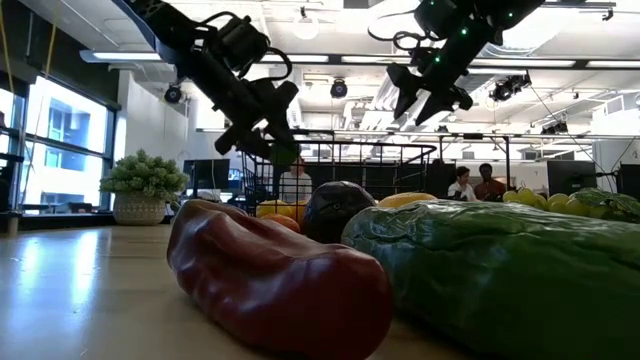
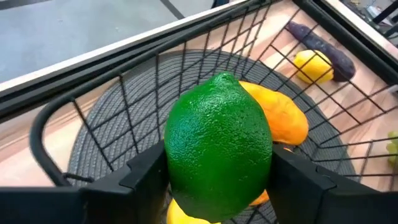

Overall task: Build produce basket
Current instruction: Put the lime into the black wire basket, then put the mango into the black wire basket

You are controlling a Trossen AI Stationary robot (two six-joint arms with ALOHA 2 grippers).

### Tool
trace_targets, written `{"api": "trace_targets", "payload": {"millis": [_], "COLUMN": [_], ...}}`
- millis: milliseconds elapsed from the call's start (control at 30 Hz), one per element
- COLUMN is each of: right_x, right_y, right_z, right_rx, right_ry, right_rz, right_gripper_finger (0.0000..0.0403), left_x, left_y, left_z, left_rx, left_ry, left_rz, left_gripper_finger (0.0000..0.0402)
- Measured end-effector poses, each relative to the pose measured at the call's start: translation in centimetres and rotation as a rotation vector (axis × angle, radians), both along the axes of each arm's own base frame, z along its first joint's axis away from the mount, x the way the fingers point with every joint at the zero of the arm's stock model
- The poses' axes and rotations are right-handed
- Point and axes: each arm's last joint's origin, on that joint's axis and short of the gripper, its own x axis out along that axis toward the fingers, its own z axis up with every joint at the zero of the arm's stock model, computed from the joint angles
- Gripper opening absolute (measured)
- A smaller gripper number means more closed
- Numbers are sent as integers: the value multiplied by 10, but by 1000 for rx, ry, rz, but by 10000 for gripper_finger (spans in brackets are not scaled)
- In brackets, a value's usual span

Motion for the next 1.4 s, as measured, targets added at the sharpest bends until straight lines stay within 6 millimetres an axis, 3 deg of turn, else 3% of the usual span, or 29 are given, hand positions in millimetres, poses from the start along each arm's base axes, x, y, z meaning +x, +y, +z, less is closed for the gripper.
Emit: {"api": "trace_targets", "payload": {"millis": [567,967,1400], "right_x": [0,3,-8], "right_y": [1,9,43], "right_z": [-1,-4,12], "right_rx": [9,67,128], "right_ry": [5,-1,-54], "right_rz": [8,46,45], "right_gripper_finger": [252,252,252], "left_x": [-10,-2,-9], "left_y": [15,21,17], "left_z": [5,50,90], "left_rx": [-68,31,110], "left_ry": [-41,99,245], "left_rz": [45,-71,-191], "left_gripper_finger": [254,255,255]}}
